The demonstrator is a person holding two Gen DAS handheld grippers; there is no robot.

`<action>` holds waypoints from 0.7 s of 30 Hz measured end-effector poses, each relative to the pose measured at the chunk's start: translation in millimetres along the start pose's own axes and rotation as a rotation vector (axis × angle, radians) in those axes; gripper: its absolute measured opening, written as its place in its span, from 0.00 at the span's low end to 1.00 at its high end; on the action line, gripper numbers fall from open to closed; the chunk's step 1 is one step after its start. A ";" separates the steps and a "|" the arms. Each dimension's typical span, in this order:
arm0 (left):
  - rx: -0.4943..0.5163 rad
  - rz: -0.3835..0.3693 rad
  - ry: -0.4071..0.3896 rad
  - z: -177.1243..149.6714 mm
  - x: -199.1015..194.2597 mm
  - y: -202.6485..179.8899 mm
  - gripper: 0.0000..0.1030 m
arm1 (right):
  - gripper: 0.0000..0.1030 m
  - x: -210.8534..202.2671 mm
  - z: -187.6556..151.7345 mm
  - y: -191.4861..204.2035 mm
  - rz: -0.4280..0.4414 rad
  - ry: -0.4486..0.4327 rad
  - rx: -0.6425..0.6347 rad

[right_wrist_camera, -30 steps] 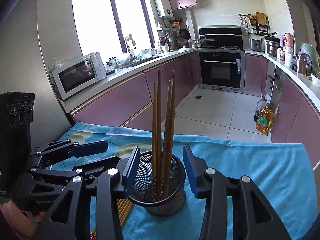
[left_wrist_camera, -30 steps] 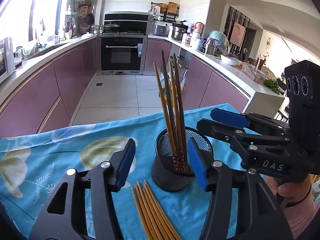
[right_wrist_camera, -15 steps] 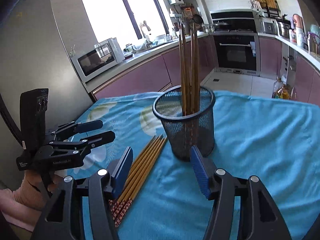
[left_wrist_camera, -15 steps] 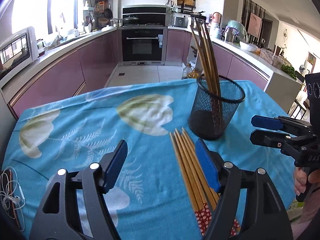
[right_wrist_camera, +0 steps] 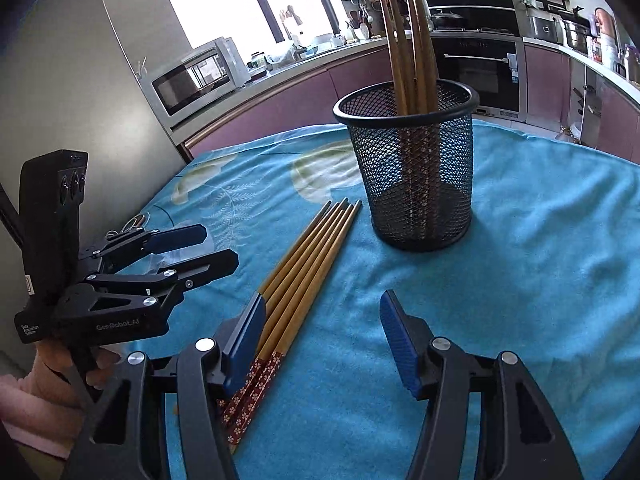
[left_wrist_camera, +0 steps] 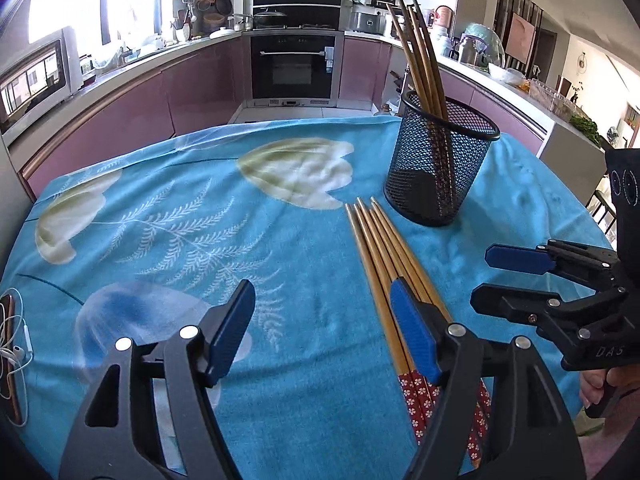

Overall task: Organize utensils
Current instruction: 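Withdraw both tools from the mesh cup back over the chopsticks, then move both open tools down toward the remaining chopsticks on the cloth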

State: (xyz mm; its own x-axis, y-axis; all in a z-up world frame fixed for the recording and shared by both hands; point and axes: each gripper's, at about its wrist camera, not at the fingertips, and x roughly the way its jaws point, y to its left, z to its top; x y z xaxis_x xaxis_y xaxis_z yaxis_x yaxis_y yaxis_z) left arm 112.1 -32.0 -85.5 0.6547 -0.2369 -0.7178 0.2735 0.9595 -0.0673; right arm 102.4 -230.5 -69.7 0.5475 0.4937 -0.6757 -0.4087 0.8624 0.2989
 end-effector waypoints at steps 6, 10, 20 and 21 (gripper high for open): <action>-0.003 0.001 0.009 -5.4 0.9 -1.4 0.67 | 0.55 2.7 -4.6 1.9 -0.017 0.011 -0.009; 0.004 0.008 0.015 -8.4 2.2 -4.1 0.67 | 0.55 5.5 -6.1 4.2 -0.025 0.016 -0.011; 0.004 0.030 0.040 -12.4 9.2 -7.0 0.67 | 0.55 8.0 -8.3 3.7 -0.037 0.030 -0.018; 0.005 0.030 0.042 -13.2 9.8 -6.9 0.67 | 0.55 8.2 -8.7 3.3 -0.036 0.031 -0.016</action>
State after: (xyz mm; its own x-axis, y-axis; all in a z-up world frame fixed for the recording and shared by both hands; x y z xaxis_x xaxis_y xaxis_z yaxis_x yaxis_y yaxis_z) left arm 107.3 -38.9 -101.2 0.6326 -0.2011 -0.7479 0.2579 0.9653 -0.0414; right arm 99.2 -224.6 -80.2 0.5393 0.4586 -0.7063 -0.4011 0.8773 0.2634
